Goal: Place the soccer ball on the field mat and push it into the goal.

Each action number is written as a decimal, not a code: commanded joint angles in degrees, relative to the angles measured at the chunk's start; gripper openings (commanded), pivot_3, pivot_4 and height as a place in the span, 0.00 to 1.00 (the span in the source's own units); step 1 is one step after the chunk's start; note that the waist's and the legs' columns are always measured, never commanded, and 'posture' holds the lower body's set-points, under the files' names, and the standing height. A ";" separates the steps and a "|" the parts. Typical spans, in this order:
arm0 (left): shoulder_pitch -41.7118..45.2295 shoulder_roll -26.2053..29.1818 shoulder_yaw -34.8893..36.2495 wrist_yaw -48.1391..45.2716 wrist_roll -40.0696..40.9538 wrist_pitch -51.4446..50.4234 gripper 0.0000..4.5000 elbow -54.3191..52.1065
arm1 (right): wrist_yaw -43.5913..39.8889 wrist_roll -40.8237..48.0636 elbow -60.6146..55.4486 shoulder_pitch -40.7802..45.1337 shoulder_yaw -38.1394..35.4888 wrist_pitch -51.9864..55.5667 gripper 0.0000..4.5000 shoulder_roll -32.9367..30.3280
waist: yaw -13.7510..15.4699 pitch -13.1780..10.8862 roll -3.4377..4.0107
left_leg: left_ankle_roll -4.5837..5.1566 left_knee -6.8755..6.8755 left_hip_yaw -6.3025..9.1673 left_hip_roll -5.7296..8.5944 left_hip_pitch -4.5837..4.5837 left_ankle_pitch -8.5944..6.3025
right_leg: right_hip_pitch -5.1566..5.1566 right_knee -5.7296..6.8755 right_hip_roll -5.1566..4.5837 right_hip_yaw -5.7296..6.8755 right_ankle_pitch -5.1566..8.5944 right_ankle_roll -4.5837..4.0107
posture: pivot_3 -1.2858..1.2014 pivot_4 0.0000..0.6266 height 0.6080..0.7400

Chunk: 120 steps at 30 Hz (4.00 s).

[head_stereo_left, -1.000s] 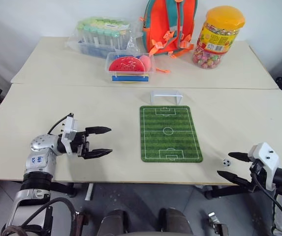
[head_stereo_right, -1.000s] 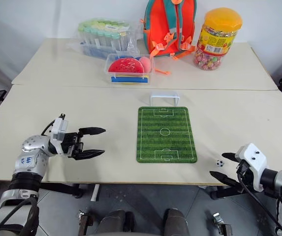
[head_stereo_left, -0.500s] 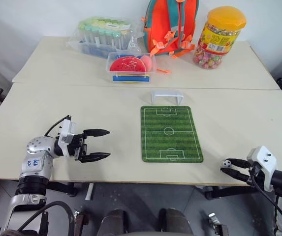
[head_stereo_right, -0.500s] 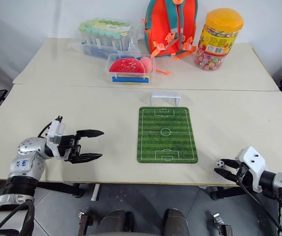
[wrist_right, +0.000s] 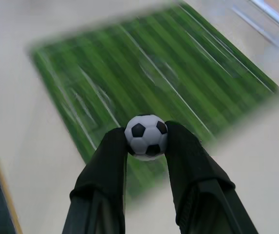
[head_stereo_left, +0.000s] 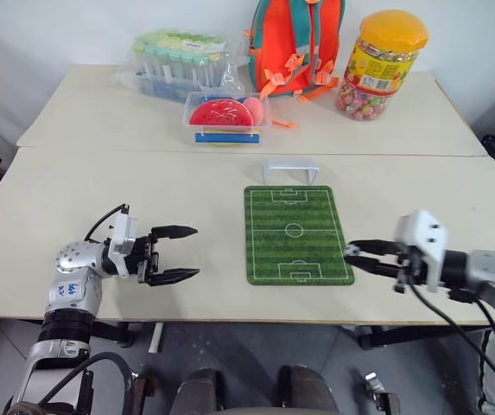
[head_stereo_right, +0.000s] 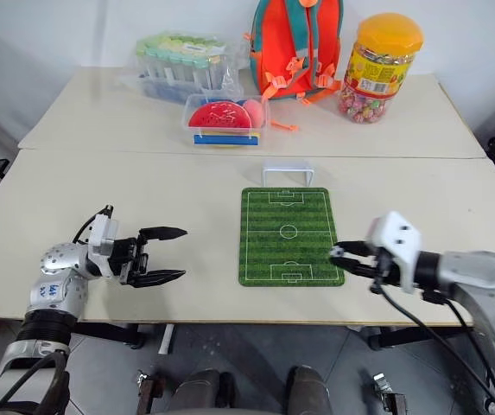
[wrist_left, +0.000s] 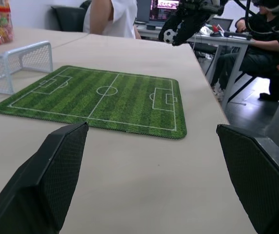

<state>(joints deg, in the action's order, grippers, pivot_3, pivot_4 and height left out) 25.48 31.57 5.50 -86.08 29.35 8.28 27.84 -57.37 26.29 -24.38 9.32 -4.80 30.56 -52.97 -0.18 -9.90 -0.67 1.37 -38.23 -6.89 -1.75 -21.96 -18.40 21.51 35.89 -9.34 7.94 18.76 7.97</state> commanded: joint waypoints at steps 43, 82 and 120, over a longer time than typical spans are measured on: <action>-7.08 4.50 1.88 -5.03 3.51 6.47 1.00 -2.08 | -13.60 -13.58 22.15 17.63 20.37 -13.27 0.47 10.21 | -0.41 -0.01 0.03 | 0.00 -0.42 0.23 0.04 -0.31 -0.02 | 0.01 0.10 -0.01 0.37 0.00 0.00 | 0.52 0.24 1.00; -3.01 5.61 0.28 -6.41 4.45 5.56 1.00 -0.15 | -10.82 -15.08 16.99 13.14 17.64 -16.10 0.02 8.03 | 0.02 -0.03 0.05 | -0.02 -0.68 0.46 0.09 -0.47 -0.14 | -0.04 0.09 0.02 0.61 0.00 0.00 | 0.52 0.24 1.00; 7.78 1.78 4.59 9.83 -2.35 2.78 1.00 11.06 | -9.86 3.22 18.71 -10.02 -23.28 -16.50 0.56 4.50 | 0.33 -0.24 0.27 | -0.02 -0.90 0.89 0.24 -1.05 -0.15 | -0.01 -0.01 -0.02 1.16 -0.02 0.04 | 0.52 0.24 1.00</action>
<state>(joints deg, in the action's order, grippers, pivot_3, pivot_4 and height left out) 32.15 32.96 9.16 -76.45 27.14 10.52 39.02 -64.07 25.31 -4.43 -0.53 -23.64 16.40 -48.21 0.15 -10.14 -0.40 1.38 -39.18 -5.99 -1.50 -22.97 -18.55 21.46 35.88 -9.38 9.05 18.72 8.04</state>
